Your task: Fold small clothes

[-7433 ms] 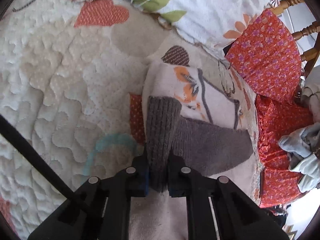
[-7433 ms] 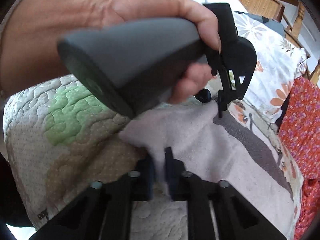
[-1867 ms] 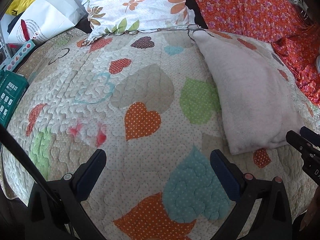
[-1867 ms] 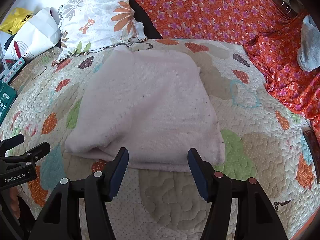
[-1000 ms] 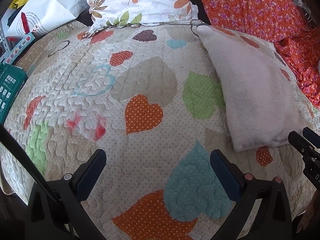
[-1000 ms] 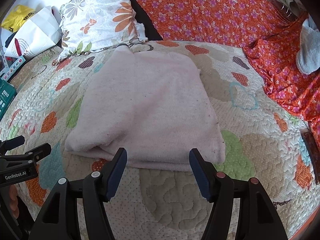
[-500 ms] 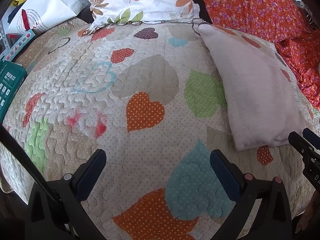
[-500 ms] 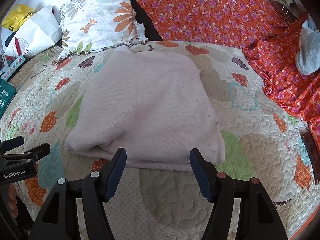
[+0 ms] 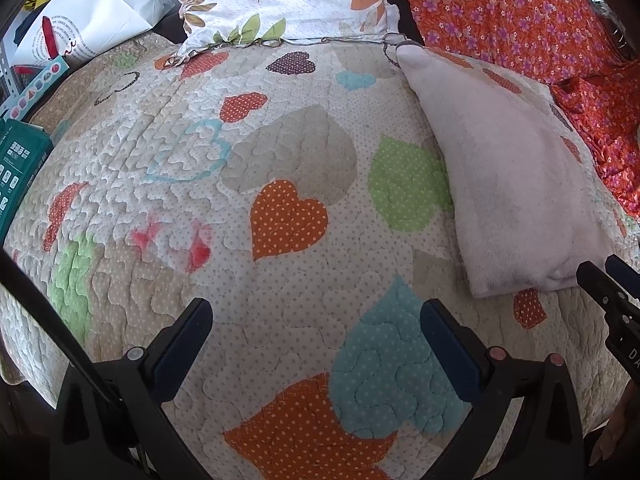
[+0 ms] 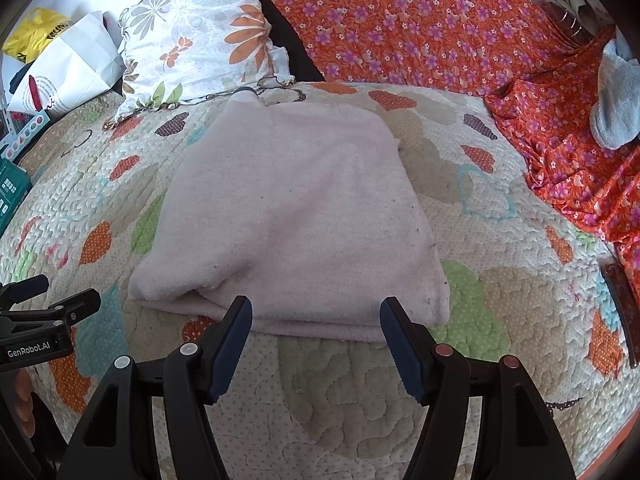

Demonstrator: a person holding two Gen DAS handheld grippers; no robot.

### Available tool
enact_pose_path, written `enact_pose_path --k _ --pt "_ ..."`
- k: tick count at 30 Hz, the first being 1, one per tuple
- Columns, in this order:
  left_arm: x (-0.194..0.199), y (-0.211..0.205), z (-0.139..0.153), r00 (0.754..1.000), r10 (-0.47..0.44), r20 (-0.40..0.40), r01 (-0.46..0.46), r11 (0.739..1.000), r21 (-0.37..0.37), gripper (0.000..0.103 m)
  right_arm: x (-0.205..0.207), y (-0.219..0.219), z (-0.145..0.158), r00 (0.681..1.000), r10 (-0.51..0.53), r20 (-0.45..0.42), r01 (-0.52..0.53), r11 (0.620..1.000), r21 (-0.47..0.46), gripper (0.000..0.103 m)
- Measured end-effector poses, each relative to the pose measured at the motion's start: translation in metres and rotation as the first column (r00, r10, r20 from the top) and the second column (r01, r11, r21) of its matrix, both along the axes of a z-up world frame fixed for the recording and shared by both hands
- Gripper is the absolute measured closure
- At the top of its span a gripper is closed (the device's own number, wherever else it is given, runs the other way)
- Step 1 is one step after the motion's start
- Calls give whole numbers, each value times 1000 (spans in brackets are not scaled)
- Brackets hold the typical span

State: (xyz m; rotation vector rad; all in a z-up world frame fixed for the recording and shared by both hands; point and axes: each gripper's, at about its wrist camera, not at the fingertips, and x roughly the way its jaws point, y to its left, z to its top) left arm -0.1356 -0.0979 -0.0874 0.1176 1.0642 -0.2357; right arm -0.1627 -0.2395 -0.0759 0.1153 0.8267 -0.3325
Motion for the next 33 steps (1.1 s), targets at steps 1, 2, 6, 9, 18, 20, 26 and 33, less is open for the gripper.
enact_pose_path --k 1,2,6,9,18,20,26,33 --pt "0 0 0 1000 0 -1 0 1000 -1 0 0 0 0 1000 0 1 0 1000 0 32" --pt "0 0 0 1000 0 -2 0 1000 -1 0 0 0 0 1000 1 1 -1 1000 0 32" --pt "-1 0 -1 1000 1 -7 -1 1000 -2 0 -1 -1 1 1000 -1 4 1 1000 -3 32" --pt "-1 -1 -1 1000 1 -9 -1 1000 -2 0 -1 -1 2 1000 -7 5 7 1000 -3 32" --pt "-1 -1 -1 1000 -1 -12 1 1000 -3 0 0 -2 2 1000 -15 7 15 1000 -1 31" --pt "-1 -1 -1 1000 0 -12 0 1000 -3 0 -1 -2 2 1000 -15 9 15 1000 0 31" --pt "-2 -1 -3 1000 -1 -15 1 1000 -3 0 -1 -2 2 1000 -21 11 21 1000 0 30" --pt "-3 -1 -5 1000 -1 -22 1 1000 -4 0 0 1 1 1000 -19 9 19 1000 -2 29"
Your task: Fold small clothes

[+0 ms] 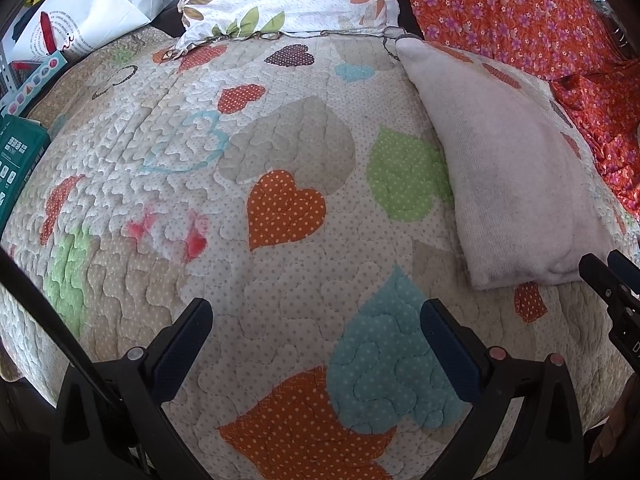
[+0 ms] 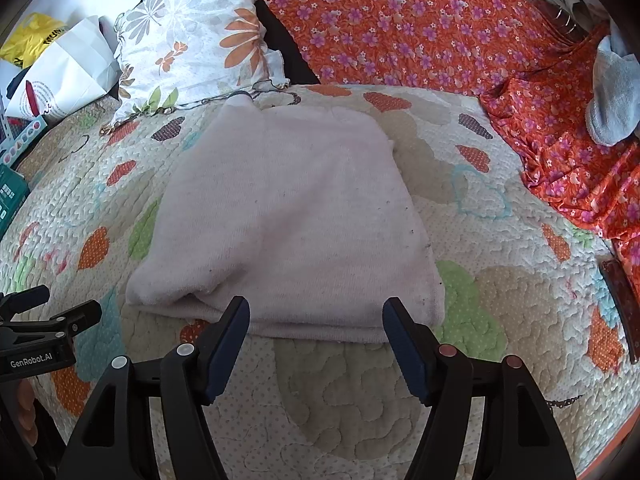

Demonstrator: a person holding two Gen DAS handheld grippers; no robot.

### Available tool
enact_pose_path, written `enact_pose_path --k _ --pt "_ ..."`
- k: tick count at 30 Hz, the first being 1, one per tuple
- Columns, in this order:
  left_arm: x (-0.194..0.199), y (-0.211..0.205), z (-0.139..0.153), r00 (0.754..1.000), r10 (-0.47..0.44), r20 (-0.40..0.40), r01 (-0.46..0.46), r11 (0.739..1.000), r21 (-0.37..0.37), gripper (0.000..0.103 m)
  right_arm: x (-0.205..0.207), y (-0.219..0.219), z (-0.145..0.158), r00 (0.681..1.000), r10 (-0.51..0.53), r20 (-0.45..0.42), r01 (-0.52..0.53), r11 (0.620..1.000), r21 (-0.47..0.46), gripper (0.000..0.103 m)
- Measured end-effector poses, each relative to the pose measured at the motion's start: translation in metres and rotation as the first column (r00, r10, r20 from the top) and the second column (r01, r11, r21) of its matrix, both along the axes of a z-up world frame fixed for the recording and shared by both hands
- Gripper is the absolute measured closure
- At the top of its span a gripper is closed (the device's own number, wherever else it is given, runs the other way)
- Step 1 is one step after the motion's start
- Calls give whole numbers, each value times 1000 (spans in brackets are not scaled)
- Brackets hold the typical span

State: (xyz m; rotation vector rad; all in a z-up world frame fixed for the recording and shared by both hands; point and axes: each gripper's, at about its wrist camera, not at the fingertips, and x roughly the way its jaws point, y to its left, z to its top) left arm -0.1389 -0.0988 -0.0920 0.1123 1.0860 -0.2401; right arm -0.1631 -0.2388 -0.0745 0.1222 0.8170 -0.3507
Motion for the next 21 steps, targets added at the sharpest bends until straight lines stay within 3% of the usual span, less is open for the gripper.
enact_pose_path --k 21 --pt "2 2 0 1000 2 -11 -2 1000 -5 0 0 3 -1 1000 2 0 -2 1000 -3 28"
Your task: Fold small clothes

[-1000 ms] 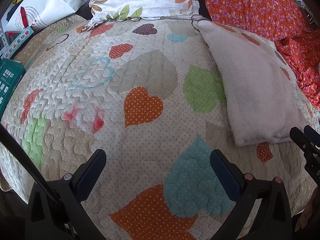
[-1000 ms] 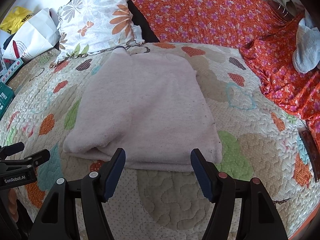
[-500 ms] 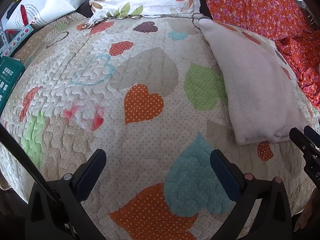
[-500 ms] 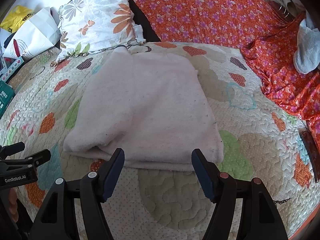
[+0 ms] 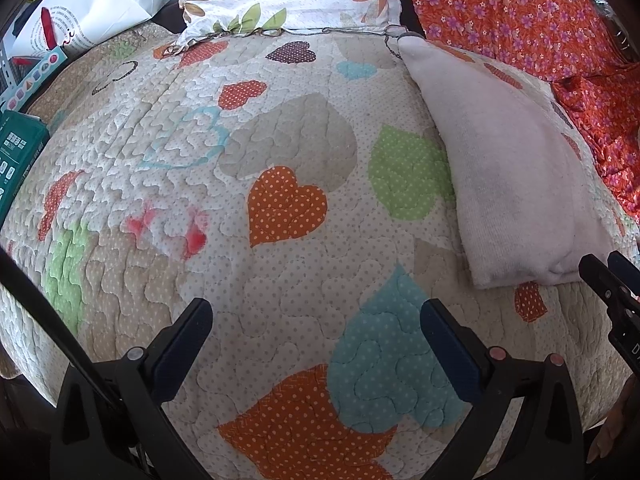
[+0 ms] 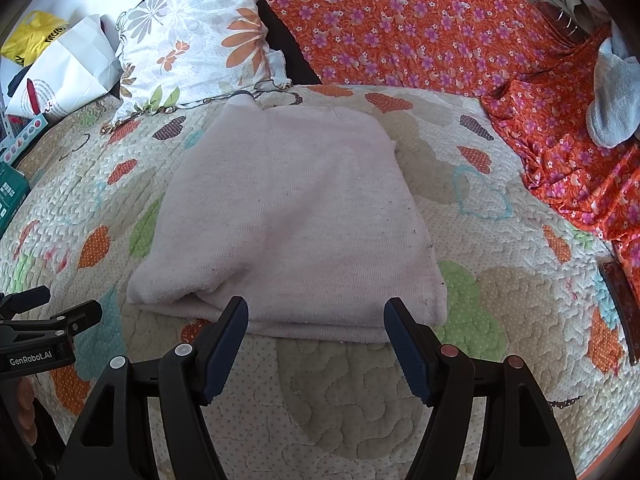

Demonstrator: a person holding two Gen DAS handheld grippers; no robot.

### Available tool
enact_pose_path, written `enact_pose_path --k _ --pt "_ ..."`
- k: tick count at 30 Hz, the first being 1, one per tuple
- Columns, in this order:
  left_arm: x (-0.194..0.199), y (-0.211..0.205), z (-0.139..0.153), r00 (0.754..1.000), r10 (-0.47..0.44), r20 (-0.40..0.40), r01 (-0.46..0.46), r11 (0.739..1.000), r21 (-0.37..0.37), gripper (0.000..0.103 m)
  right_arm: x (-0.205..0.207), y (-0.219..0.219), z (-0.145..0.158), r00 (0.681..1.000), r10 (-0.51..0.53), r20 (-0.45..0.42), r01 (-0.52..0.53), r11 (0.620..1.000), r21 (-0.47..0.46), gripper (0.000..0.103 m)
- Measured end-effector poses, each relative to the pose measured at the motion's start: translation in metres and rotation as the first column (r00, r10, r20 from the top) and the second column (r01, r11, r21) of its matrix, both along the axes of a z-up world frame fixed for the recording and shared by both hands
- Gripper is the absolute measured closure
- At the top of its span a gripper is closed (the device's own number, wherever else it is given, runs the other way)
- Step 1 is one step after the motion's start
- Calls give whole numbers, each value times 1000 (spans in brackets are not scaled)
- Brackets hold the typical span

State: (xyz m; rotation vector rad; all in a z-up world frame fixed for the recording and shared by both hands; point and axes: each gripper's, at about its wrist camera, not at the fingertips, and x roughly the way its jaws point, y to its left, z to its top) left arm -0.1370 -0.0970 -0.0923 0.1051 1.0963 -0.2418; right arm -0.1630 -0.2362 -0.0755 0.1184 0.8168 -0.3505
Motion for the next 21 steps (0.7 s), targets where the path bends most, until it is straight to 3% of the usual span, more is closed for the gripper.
enact_pose_path --k 21 --pt "0 1 -3 1000 -1 -20 1 1000 -4 0 0 -2 3 1000 -3 6 3 1000 4 28"
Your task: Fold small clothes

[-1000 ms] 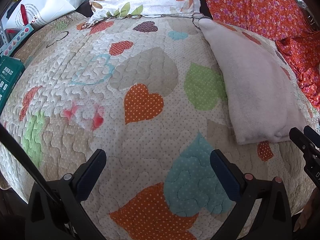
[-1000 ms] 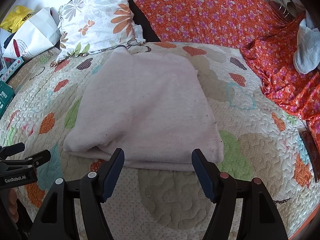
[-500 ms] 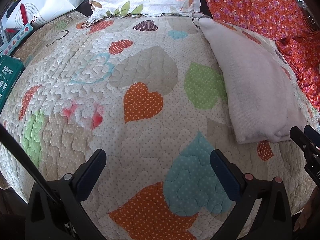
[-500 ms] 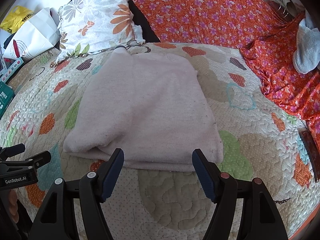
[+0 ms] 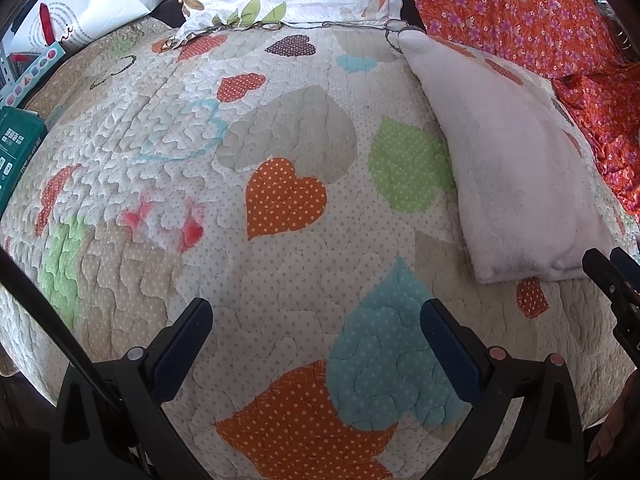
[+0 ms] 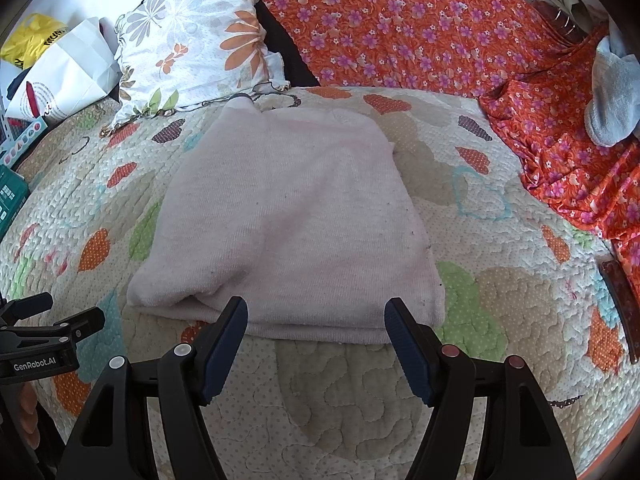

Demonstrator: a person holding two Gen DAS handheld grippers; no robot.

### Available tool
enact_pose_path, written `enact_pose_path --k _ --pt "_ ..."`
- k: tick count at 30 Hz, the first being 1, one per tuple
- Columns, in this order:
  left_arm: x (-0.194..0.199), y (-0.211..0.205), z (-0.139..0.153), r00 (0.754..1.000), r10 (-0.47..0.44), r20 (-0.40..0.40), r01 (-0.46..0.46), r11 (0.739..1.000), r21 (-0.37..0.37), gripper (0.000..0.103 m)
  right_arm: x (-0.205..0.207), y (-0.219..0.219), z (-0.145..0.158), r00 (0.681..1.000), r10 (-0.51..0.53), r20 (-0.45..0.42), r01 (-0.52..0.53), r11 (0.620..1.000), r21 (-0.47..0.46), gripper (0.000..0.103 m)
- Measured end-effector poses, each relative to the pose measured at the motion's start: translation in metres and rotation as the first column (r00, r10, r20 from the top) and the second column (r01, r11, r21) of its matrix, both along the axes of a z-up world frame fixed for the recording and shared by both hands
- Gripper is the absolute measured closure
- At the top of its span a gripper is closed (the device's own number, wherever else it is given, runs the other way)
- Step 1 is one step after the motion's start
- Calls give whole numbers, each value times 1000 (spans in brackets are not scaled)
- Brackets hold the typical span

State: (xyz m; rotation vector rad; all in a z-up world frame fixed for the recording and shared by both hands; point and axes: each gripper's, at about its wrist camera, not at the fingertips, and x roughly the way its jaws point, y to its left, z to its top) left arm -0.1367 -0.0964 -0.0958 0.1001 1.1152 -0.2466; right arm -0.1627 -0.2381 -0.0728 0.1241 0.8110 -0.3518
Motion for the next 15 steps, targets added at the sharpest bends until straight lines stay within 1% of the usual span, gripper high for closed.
enact_pose_path --k 15 --pt "0 0 -1 1000 -2 -8 2 1000 -3 0 1 1 1 1000 -5 3 5 1000 1 27"
